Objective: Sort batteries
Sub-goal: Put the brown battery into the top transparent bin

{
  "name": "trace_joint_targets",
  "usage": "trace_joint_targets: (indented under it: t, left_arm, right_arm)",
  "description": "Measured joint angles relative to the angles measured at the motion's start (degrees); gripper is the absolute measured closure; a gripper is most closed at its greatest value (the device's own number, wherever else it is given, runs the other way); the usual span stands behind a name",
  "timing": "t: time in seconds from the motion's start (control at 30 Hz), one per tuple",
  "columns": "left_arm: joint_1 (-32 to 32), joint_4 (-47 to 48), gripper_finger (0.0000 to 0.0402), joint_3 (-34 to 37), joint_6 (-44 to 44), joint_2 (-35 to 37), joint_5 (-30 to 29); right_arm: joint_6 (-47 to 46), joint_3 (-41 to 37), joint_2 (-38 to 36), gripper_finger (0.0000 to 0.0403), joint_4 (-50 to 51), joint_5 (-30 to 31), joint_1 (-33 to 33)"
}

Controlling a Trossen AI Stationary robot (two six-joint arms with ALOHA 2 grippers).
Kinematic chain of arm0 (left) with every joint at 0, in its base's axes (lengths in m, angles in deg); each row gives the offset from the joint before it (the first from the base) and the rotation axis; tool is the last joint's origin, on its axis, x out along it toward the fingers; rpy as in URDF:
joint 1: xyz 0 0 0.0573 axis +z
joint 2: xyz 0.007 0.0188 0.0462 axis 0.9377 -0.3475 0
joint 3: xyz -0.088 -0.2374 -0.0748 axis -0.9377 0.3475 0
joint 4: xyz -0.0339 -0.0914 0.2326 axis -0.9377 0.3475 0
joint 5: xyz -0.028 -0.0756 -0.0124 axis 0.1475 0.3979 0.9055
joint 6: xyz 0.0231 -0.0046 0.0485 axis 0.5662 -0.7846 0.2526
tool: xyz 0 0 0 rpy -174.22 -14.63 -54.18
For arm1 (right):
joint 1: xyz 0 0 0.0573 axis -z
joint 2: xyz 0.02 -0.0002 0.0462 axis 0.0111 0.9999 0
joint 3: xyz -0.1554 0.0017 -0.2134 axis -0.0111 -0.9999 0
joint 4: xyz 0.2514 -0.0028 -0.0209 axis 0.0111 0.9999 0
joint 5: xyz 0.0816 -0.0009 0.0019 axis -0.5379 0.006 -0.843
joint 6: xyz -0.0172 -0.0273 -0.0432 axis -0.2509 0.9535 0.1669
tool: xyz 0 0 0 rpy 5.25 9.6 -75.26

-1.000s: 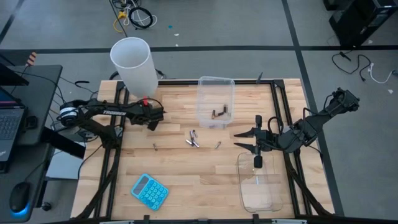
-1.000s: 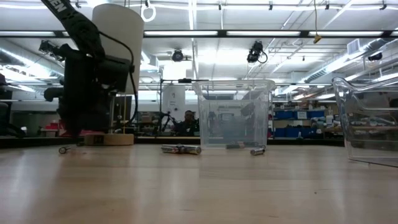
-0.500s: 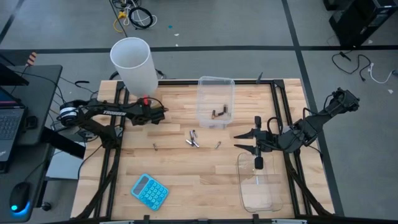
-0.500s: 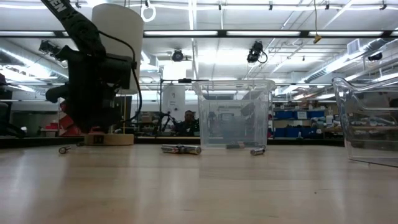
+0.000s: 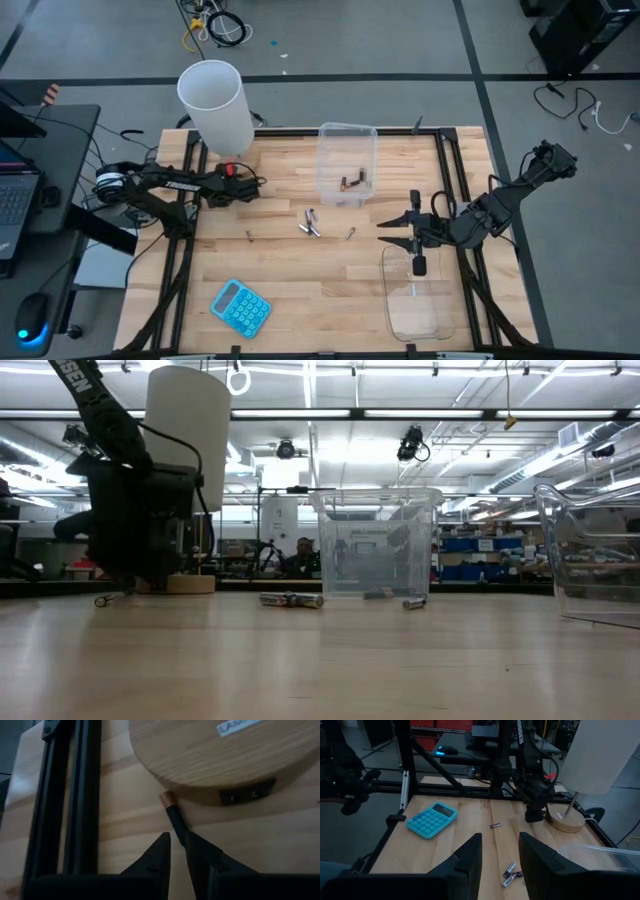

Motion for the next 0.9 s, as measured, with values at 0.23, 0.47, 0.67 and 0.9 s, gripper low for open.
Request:
trace_joint_targets:
  t: [0.23,0.47,0.67,0.9]
  left_arm:
    - [0.0,-1.3,0.0338,0.1,0.1,0.0,0.0]
    - [0.0,-3.5,0.0338,0.2,0.1,-0.1,-0.8]
    - [0.1,-3.4,0.0338,0.2,0.1,-0.1,-1.4]
    - [0.1,-3.1,0.0338,0.2,0.0,-0.1,-2.6]
  right_arm:
    - [-0.4,0.0,0.0,0.0288,-0.2,0.0,0.0]
    - [-0.4,0.0,0.0,0.0288,-0.3,0.0,0.0]
    - [-0.6,0.0,0.0,0.0288,-0.4,0.0,0.0]
    - [-0.7,0.0,0.0,0.0288,-0.4,0.0,0.0]
